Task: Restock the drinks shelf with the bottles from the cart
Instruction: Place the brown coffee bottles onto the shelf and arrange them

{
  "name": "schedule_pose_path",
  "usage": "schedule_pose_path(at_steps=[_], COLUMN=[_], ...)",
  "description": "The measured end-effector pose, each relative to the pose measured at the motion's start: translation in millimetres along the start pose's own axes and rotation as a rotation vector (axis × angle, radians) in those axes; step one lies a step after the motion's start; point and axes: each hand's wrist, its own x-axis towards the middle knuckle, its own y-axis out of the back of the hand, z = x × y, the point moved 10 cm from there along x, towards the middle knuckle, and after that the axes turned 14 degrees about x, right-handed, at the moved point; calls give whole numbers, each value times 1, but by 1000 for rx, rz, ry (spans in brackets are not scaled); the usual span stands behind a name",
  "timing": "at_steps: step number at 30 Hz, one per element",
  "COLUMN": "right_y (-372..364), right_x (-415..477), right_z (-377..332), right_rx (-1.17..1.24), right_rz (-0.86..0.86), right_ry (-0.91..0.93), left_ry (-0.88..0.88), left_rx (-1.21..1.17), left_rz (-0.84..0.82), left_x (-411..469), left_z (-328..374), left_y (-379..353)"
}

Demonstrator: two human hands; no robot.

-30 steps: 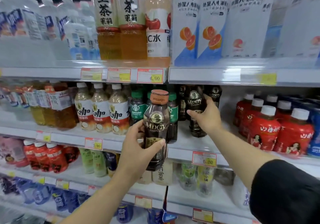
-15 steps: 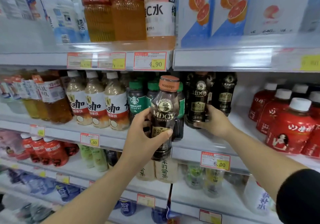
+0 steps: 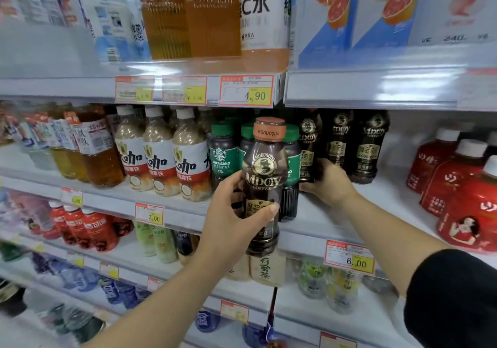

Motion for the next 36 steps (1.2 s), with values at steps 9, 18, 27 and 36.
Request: schedule_pose_path(at_steps=[9,18,27,36], right_y=[43,87,86,64], right_x=[-127,-149,-75,-24], right_z=[-61,-43,-4,17], right_rx=[580,379,550,318], right_rz=[-401,-77,14,157], right_ry=[44,50,-112,4], left_ry=[-2,-47,-464,-708], left_rx=[-134,-209,599,699], left_rz=[-138,-251,-247,-127], left_x=[-15,-14,-10,-10], left_z=[39,83,36,26], left_y=[-49,-111,-90,-95])
